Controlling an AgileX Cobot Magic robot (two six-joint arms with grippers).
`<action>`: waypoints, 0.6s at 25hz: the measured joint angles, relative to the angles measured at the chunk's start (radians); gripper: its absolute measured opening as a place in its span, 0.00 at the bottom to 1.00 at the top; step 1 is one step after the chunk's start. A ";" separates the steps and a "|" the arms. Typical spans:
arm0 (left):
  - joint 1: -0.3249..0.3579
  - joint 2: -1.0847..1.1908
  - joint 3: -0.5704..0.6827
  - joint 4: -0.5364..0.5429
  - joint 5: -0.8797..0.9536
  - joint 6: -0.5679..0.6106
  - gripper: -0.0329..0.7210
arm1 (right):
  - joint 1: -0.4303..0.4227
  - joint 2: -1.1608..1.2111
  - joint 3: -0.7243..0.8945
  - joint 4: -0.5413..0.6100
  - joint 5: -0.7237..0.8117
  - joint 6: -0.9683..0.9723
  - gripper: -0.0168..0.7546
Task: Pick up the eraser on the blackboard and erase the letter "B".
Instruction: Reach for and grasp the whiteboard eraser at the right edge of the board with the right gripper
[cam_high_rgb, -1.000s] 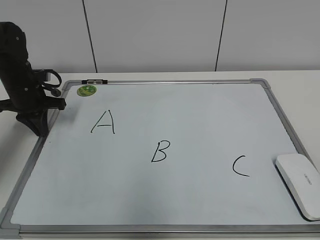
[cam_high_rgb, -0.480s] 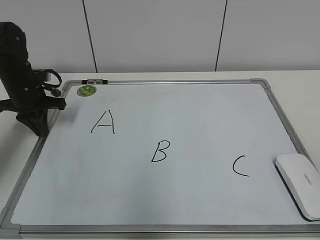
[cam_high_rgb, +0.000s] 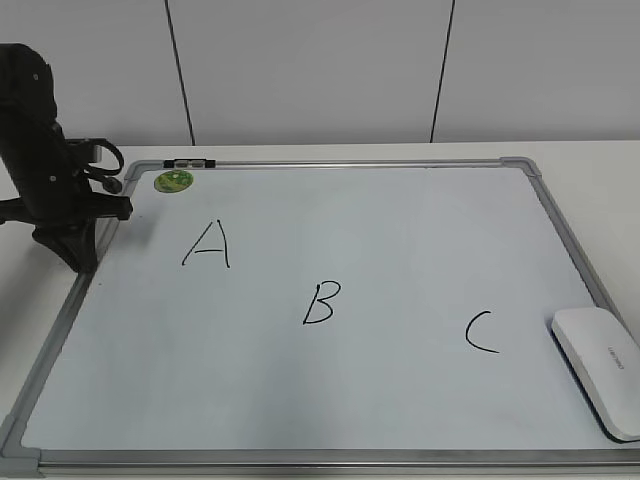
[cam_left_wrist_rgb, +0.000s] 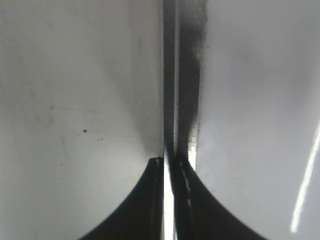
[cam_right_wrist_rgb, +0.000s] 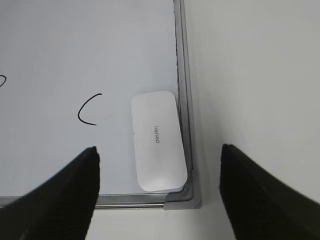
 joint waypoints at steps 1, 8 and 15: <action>0.000 0.000 0.000 0.000 0.000 0.000 0.07 | 0.000 0.048 -0.016 0.013 0.003 0.000 0.74; 0.000 0.000 0.000 0.000 0.000 0.000 0.07 | 0.000 0.379 -0.135 0.150 0.117 -0.110 0.74; 0.000 0.000 -0.002 0.000 0.002 0.000 0.07 | 0.000 0.616 -0.227 0.113 0.158 -0.128 0.74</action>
